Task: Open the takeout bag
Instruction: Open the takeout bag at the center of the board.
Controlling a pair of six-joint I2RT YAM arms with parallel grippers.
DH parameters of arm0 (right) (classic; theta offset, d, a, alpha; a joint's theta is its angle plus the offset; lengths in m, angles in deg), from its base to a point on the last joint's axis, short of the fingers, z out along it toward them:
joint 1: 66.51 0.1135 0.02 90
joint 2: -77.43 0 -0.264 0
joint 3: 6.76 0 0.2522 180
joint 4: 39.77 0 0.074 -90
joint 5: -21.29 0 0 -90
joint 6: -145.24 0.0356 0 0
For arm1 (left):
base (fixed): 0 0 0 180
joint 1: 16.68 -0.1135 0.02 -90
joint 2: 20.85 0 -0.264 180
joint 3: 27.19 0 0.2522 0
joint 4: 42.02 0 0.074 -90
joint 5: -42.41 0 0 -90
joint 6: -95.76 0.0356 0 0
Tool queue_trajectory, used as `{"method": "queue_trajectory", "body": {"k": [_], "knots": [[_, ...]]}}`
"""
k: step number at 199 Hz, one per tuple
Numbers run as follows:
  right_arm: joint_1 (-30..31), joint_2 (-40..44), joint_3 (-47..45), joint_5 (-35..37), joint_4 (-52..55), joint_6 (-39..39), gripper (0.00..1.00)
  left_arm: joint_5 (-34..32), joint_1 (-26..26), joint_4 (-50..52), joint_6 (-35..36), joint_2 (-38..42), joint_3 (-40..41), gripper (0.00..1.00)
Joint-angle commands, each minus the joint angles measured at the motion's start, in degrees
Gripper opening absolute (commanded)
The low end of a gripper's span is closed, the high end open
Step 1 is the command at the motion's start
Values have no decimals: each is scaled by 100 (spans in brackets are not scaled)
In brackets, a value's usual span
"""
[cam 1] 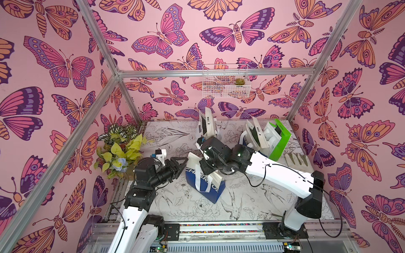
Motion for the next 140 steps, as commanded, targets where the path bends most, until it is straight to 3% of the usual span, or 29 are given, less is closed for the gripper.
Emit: {"method": "queue_trajectory", "body": {"k": [1, 58, 140], "knots": [[-102, 224, -95, -399, -281, 83, 0, 285, -22, -1047, -434, 49, 216, 51], [-358, 208, -259, -1202, -601, 281, 0, 406, -21, -2142, -1033, 96, 738, 48], [-613, 245, -519, -2430, -1196, 513, 0, 628, 9, -2698, -1091, -359, 735, 42]]}}
